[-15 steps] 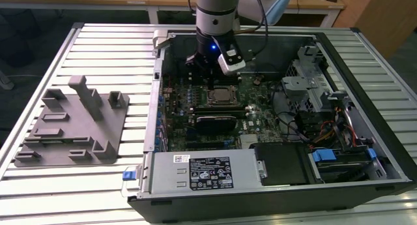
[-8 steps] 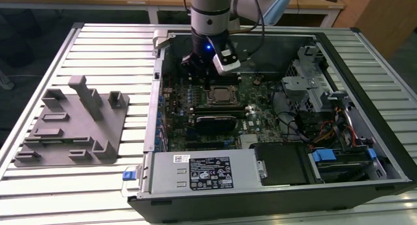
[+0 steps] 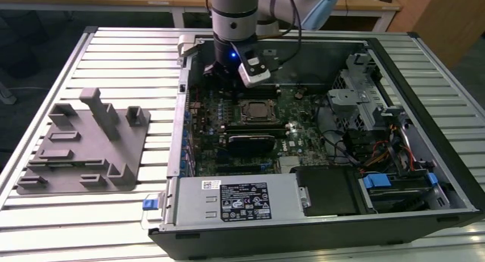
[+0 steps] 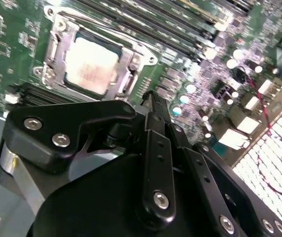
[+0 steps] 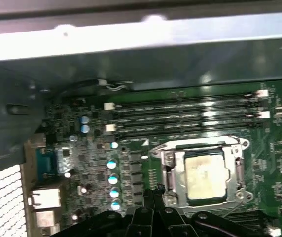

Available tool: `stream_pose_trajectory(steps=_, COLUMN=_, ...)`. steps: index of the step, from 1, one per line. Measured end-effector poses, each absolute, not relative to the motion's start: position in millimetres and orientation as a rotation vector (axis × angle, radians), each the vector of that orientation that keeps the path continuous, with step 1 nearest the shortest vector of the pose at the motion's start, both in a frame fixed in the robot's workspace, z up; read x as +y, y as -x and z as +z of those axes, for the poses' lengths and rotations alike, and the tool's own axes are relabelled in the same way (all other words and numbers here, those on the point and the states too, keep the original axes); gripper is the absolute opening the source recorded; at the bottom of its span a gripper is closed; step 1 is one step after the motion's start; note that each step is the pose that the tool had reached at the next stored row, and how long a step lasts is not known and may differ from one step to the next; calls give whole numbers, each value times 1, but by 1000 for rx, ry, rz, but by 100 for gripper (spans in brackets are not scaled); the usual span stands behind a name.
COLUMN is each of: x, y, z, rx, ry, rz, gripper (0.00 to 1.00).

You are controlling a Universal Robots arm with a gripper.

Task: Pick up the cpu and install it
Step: 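Install the first cpu locking lever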

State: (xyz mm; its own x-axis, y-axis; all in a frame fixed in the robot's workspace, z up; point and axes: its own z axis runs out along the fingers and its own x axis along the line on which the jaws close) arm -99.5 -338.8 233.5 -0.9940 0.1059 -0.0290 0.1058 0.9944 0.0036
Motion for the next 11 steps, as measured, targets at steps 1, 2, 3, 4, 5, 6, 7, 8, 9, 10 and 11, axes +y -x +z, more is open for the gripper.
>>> stream_pose_trajectory(steps=1, x=-339, y=102, z=233, rx=3107, ry=-165, rz=4, gripper=11)
stream_pose_trajectory(steps=2, x=-339, y=104, z=234, rx=3106, ry=-165, rz=5, gripper=11)
stream_pose_trajectory(steps=3, x=-339, y=104, z=234, rx=3105, ry=-165, rz=5, gripper=11)
stream_pose_trajectory(steps=4, x=-339, y=105, z=234, rx=3105, ry=-165, rz=6, gripper=11)
stream_pose_trajectory(steps=5, x=-339, y=105, z=235, rx=3105, ry=-165, rz=6, gripper=11)
stream_pose_trajectory(steps=6, x=-339, y=105, z=236, rx=3105, ry=-165, rz=6, gripper=11)
stream_pose_trajectory(steps=7, x=-339, y=105, z=238, rx=3105, ry=-165, rz=6, gripper=11)
stream_pose_trajectory(steps=8, x=-339, y=105, z=239, rx=3105, ry=-165, rz=6, gripper=11)
stream_pose_trajectory(steps=9, x=-339, y=105, z=242, rx=3105, ry=-165, rz=6, gripper=11)
stream_pose_trajectory(steps=10, x=-339, y=105, z=244, rx=3105, ry=-165, rz=7, gripper=11)
stream_pose_trajectory(steps=11, x=-339, y=105, z=246, rx=3105, ry=-165, rz=8, gripper=11)
